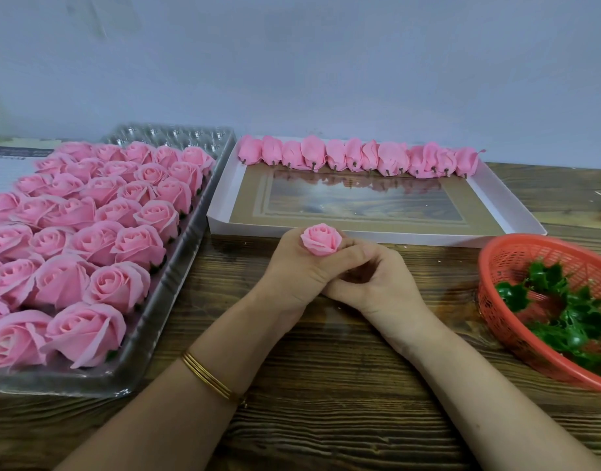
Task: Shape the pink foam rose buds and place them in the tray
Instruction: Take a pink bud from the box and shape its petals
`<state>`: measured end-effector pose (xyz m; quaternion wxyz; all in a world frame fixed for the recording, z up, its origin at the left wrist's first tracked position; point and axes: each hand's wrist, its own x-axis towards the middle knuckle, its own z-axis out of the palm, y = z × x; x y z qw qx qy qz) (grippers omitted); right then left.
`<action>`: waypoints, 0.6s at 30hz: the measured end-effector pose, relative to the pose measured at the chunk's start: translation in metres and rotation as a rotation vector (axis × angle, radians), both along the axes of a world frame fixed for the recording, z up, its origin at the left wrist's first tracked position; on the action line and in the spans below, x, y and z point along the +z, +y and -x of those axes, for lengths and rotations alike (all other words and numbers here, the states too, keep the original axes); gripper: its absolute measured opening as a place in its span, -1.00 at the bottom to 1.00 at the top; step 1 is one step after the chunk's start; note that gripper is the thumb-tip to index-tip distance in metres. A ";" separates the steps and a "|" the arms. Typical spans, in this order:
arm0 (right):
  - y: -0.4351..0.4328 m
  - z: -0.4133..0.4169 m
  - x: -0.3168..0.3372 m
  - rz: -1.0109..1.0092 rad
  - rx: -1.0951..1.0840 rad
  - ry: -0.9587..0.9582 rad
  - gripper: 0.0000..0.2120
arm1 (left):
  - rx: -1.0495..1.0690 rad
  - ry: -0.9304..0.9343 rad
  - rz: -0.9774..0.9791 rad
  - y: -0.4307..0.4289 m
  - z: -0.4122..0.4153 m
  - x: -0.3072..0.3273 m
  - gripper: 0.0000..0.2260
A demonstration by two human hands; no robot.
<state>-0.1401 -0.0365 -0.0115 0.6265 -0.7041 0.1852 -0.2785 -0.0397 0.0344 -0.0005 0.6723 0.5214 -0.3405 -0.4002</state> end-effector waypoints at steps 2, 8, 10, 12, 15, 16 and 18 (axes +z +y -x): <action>0.000 0.000 0.000 0.010 -0.013 -0.008 -0.73 | 0.005 0.010 -0.005 0.000 0.001 0.000 -0.82; -0.001 0.004 0.003 0.036 0.016 -0.012 -0.74 | -0.066 0.017 -0.015 0.003 -0.004 0.001 -0.80; -0.001 0.005 0.002 0.029 0.026 -0.007 -0.76 | -0.107 0.023 -0.017 0.004 -0.006 0.002 -0.81; 0.000 0.005 0.003 0.024 0.033 0.003 -0.77 | -0.143 0.029 -0.015 0.006 -0.008 0.004 -0.88; 0.001 0.004 0.004 -0.014 0.048 0.011 -0.80 | -0.156 0.024 -0.017 0.006 -0.010 0.002 -0.82; 0.002 0.004 0.004 -0.032 0.052 0.011 -0.80 | -0.156 0.015 -0.016 0.006 -0.011 0.001 -0.77; 0.001 0.004 0.004 -0.055 0.054 0.014 -0.78 | -0.168 0.007 -0.005 0.006 -0.012 0.001 -0.80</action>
